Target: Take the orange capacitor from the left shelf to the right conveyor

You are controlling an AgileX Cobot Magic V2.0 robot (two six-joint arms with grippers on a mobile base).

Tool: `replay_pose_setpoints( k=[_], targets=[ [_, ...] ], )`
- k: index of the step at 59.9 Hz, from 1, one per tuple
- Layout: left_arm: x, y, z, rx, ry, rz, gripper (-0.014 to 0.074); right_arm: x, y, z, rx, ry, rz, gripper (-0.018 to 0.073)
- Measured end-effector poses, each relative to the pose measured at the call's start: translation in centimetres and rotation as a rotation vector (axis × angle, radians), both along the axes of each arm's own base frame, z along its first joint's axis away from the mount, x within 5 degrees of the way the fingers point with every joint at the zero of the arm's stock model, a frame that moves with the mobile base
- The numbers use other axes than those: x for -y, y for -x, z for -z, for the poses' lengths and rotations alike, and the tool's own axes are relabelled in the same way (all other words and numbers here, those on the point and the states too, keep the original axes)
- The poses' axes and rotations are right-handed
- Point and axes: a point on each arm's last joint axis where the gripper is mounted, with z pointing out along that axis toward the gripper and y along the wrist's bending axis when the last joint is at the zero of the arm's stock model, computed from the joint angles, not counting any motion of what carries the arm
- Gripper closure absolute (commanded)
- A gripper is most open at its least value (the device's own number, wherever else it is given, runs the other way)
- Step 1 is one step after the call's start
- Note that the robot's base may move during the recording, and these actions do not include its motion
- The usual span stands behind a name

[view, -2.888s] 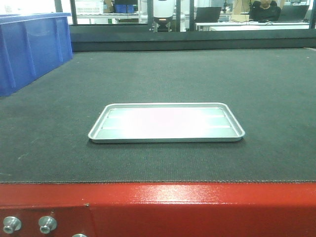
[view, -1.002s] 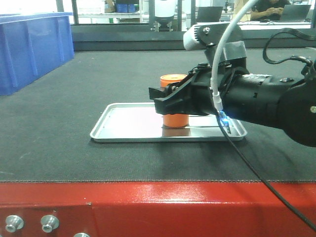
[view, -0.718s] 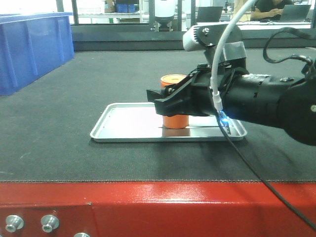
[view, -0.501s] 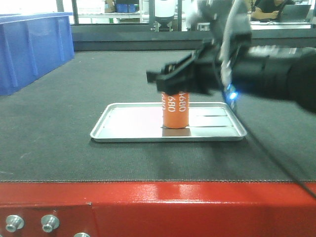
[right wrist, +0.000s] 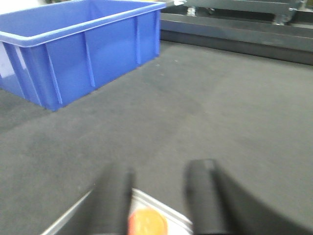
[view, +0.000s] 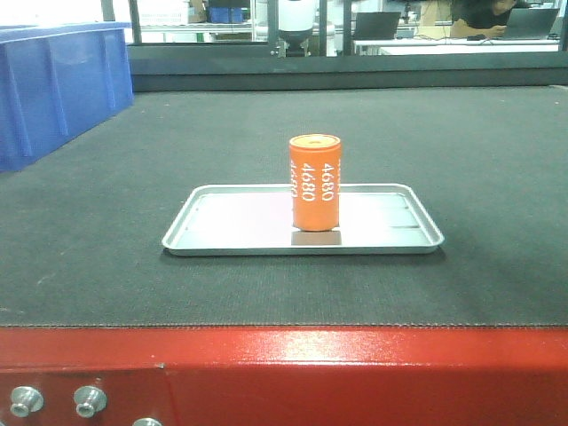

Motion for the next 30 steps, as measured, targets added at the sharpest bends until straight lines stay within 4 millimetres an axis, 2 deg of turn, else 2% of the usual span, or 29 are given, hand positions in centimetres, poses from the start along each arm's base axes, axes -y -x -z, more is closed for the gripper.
replay_pose_setpoints(
  k=[7,22,30],
  targets=[
    [0.0,0.0,0.0,0.0,0.0,0.0,0.0723,1.4,2.3,-2.0,-0.008,0.014,0.023,0.0516],
    [0.0,0.0,0.0,0.0,0.0,0.0,0.0723,3.6,5.9,-4.2,-0.028,0.029,0.059,0.0505],
    [0.0,0.0,0.0,0.0,0.0,0.0,0.0723,3.9,6.5,-4.6,-0.022,0.026,0.063,0.0505]
  ],
)
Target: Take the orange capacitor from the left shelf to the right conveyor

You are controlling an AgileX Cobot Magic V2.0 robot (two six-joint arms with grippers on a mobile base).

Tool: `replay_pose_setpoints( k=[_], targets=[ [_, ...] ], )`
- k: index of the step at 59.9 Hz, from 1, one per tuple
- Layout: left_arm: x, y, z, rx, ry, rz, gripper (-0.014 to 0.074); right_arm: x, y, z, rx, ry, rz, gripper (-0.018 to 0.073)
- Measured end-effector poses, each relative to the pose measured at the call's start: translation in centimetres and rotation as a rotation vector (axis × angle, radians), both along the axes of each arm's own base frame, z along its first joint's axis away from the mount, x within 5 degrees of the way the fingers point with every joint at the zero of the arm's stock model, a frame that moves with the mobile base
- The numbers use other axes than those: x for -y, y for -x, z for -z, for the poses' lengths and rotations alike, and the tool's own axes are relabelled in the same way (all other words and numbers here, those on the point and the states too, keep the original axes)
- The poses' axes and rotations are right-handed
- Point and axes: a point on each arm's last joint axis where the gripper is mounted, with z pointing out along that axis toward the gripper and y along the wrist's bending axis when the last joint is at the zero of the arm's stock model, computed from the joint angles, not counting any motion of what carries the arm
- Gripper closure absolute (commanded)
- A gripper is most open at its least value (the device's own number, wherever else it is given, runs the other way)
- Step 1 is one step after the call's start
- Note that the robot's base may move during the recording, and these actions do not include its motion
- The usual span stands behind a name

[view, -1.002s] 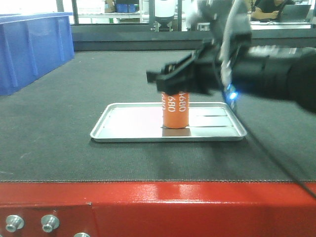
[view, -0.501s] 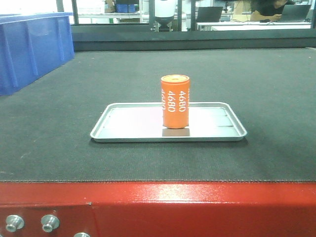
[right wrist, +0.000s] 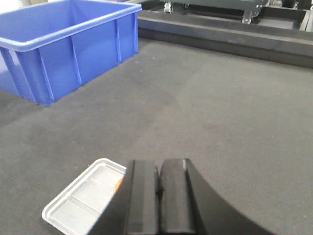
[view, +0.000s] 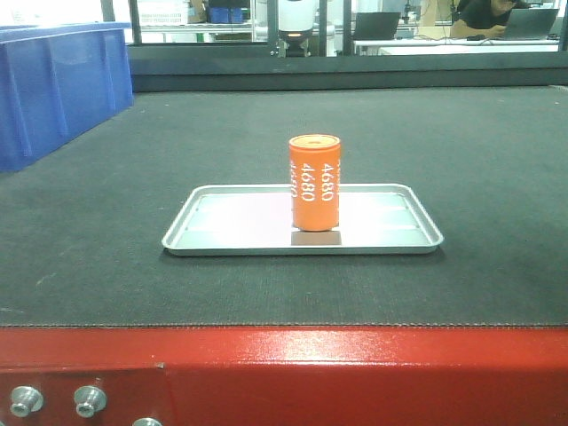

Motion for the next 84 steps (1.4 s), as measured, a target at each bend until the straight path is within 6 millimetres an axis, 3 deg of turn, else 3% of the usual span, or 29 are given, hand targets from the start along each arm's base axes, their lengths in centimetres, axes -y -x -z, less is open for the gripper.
replay_pose_setpoints(
  k=[23,32,46,58,67,84],
  targets=[
    [0.0,0.0,0.0,0.0,0.0,0.0,0.0723,0.0,0.0,0.3,-0.02,0.009,0.003,0.0505],
    [0.0,0.0,0.0,0.0,0.0,0.0,0.0723,-0.1,0.2,1.3,-0.018,0.007,-0.008,0.0505],
    [0.0,0.0,0.0,0.0,0.0,0.0,0.0723,3.3,3.7,3.5,-0.03,-0.018,0.091,0.0505],
    [0.0,0.0,0.0,0.0,0.0,0.0,0.0723,7.0,7.9,6.0,0.051,-0.046,0.28,0.0505],
    [0.0,0.0,0.0,0.0,0.0,0.0,0.0723,8.4,10.5,9.3,0.103,-0.071,0.418,0.0505],
    [0.0,0.0,0.0,0.0,0.0,0.0,0.0723,8.9,11.9,14.8,0.114,-0.07,0.489,0.0505]
  ],
)
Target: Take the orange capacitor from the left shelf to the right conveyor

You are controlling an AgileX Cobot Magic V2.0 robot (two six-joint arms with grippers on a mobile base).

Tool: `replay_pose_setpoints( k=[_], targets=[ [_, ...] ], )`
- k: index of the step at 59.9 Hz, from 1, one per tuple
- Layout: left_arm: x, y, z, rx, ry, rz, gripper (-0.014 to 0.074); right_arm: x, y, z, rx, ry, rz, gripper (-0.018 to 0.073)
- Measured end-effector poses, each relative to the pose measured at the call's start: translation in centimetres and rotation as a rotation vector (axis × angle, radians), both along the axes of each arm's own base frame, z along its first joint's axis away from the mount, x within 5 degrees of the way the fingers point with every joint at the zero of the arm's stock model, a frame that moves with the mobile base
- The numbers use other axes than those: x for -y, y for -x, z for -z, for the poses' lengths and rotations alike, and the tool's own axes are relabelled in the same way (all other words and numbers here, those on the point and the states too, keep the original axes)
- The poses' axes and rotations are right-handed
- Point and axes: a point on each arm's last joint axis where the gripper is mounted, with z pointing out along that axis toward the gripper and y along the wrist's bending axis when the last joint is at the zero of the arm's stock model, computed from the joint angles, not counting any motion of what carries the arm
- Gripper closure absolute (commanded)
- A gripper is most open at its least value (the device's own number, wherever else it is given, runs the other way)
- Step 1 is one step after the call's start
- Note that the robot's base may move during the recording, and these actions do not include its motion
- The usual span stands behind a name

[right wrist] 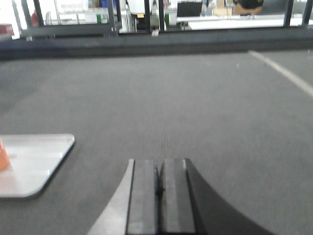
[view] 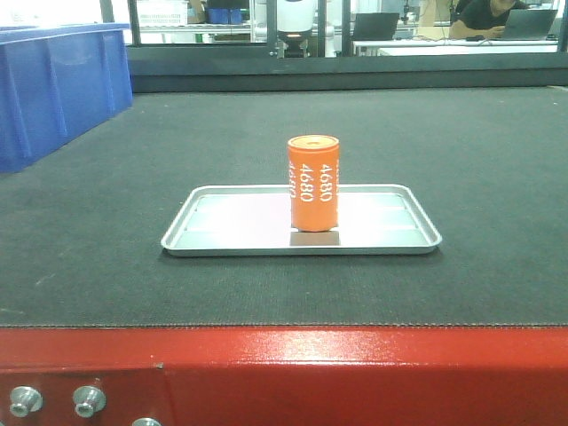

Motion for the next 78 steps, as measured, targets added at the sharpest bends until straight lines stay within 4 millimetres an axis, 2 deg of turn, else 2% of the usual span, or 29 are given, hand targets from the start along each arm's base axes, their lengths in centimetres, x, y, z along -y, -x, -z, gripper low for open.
replay_pose_setpoints(
  k=[6,78],
  targets=[
    [0.0,0.0,0.0,0.0,0.0,0.0,0.0723,0.0,-0.11,0.98,-0.028,0.0,0.0,0.0505],
    [0.0,0.0,0.0,0.0,0.0,0.0,0.0723,0.18,-0.1,0.79,-0.006,-0.014,0.033,0.0505]
  ],
)
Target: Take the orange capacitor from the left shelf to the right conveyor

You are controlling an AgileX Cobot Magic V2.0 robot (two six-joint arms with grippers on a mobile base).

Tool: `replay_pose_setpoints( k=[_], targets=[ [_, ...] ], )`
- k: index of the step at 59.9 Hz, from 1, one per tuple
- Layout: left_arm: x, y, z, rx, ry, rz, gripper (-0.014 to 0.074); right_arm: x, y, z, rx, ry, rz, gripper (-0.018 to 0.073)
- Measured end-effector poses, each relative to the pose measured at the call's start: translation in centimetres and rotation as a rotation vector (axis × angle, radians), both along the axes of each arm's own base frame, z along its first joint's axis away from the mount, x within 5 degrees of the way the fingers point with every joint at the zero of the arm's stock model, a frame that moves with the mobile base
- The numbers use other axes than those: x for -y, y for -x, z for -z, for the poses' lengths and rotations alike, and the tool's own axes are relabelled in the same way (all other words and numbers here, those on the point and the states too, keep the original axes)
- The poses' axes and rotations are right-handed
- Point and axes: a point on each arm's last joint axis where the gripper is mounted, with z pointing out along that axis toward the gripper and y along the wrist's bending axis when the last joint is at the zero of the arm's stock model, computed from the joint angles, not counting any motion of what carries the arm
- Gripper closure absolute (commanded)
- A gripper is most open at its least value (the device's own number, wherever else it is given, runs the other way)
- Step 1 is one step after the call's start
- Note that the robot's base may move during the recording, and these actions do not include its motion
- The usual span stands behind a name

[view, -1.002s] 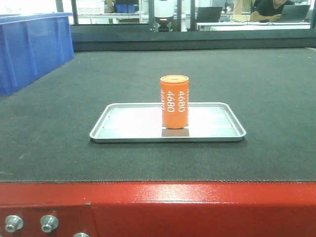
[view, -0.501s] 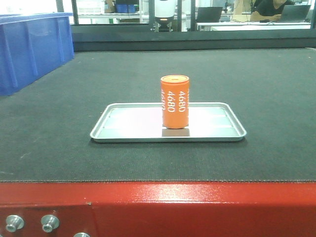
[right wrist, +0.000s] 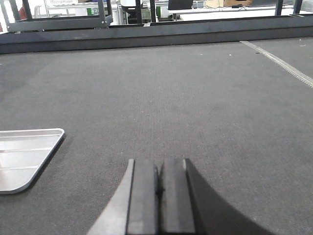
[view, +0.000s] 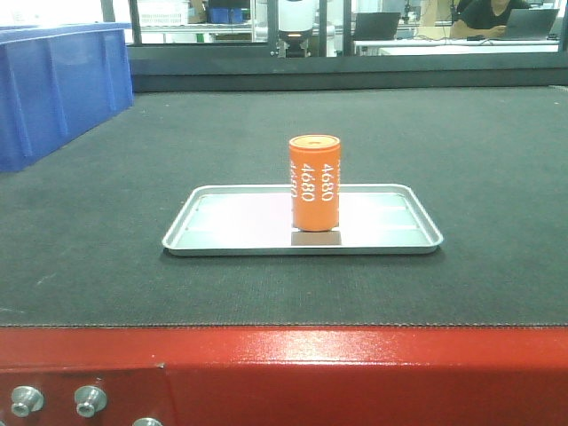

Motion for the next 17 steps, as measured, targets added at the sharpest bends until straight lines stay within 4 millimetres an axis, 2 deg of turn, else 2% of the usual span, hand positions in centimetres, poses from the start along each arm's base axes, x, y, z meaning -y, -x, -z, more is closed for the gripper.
replay_pose_setpoints(
  k=[17],
  targets=[
    [0.0,0.0,0.0,0.0,0.0,0.0,0.0723,0.0,0.0,0.0,0.0,0.0,0.0,0.0505]
  ],
)
